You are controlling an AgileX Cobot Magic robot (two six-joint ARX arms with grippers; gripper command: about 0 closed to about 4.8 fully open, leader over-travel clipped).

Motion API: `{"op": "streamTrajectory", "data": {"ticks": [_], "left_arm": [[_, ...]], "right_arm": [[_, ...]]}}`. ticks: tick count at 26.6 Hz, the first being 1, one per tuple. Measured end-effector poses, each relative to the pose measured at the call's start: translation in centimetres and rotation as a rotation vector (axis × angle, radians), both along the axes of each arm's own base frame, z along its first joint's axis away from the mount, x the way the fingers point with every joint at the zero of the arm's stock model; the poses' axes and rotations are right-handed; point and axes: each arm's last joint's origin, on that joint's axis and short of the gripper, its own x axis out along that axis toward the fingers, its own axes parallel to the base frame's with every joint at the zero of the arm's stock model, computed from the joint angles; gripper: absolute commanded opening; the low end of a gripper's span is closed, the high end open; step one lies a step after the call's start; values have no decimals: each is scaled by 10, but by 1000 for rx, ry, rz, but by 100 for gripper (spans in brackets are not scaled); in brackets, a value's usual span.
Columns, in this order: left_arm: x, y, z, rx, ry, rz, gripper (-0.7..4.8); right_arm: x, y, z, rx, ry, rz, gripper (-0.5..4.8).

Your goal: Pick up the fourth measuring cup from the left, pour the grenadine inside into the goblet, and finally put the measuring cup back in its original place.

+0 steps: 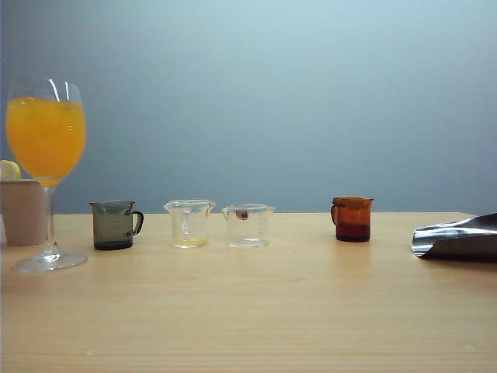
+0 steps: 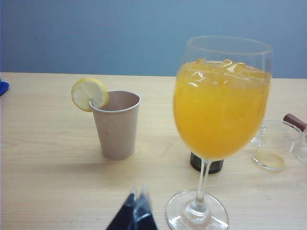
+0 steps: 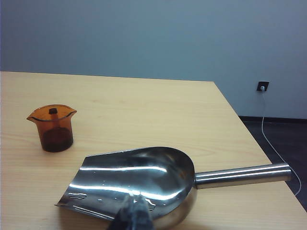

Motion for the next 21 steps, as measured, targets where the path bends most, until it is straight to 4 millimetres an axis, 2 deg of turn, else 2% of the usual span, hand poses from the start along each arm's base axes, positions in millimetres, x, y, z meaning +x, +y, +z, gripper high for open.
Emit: {"op": "streamTrajectory", "data": {"ticks": [12,14,16,21], "left_arm": [[-1,0,3,-49,-3,0,-5],[-2,0,11,-71,-18,-1,-5],[-8,0,32,-94,-53,-2,-5],[-15,1,61,-96,-50,0,-5]], "right_arm": [[0,0,1,8,-2,2,-5],[-1,0,5,26,-10,2,-5],[-5,0,24,37,-69,3,-5],[-11,-1,47,40,-104,3,-5]]}}
